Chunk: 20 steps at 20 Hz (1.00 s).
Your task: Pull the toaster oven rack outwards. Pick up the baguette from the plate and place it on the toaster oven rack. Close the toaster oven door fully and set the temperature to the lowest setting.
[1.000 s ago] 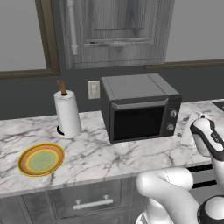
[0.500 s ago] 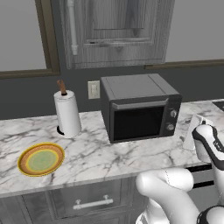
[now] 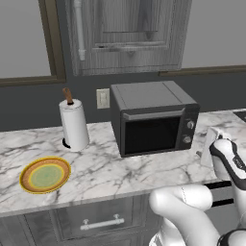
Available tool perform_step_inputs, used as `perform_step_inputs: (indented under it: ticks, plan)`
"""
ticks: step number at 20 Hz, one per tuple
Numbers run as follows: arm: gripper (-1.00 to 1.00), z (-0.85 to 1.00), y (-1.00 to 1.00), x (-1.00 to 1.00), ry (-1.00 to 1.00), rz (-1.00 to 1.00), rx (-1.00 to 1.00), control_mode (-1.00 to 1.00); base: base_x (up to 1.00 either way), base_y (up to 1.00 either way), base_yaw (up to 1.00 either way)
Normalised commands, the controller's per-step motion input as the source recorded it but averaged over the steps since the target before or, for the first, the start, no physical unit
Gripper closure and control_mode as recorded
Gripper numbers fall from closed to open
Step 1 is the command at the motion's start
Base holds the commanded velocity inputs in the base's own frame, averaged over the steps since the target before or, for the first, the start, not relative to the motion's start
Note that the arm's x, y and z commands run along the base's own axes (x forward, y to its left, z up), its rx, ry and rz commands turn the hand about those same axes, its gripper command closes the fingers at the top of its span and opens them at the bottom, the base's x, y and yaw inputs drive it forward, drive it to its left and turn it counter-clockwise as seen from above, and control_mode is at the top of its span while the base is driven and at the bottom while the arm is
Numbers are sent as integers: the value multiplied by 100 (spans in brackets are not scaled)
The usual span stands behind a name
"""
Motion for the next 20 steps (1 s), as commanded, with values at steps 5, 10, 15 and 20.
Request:
perform_step_inputs:
  ticks: [5, 10, 15, 20]
  plan:
    - [-100, -12, 2, 25, 0, 3, -5, -100, 0, 0, 0]
    - [-100, -16, 0, 30, 0, 1, 0, -100, 0, 0, 0]
    - [-100, -8, 0, 31, 0, 1, 0, -100, 0, 0, 0]
    - [-100, -4, -1, 31, 0, 1, 0, -100, 0, 0, 0]
